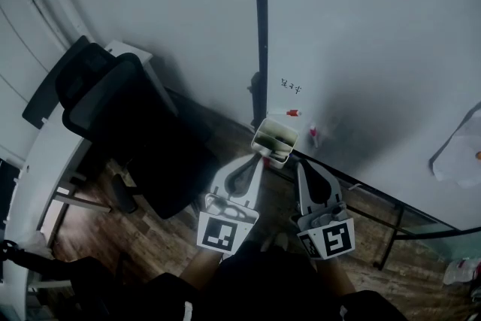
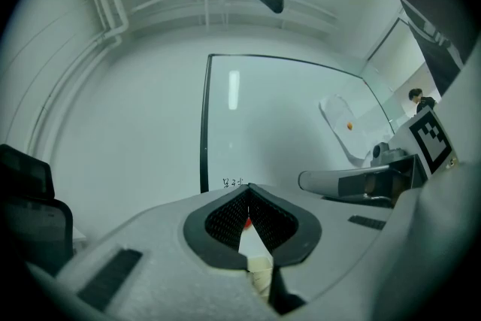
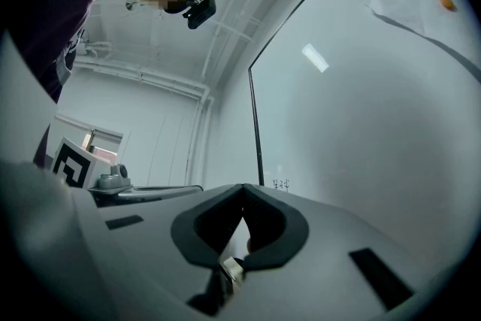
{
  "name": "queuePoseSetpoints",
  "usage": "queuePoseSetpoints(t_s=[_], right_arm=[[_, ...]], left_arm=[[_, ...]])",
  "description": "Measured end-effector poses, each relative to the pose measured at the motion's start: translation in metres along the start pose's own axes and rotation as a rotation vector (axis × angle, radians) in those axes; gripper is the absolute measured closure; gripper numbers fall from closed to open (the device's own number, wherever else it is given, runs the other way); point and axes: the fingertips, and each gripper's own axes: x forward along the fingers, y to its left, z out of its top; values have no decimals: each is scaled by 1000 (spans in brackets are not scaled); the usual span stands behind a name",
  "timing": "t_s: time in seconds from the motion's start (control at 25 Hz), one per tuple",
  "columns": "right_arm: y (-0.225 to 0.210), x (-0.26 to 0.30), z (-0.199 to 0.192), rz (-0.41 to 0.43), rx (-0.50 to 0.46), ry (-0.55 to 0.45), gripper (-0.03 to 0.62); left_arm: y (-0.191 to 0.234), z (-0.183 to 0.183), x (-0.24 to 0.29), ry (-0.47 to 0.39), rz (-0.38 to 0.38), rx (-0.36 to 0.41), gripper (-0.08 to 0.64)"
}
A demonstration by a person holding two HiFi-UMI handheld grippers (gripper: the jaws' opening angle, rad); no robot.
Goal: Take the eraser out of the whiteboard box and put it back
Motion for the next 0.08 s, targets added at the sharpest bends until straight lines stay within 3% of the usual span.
queuePoseSetpoints(t_s=[0.08], right_arm=[[0, 0, 0, 3, -3, 2, 591]], left_arm=[[-1, 0, 1, -2, -2, -2, 555]])
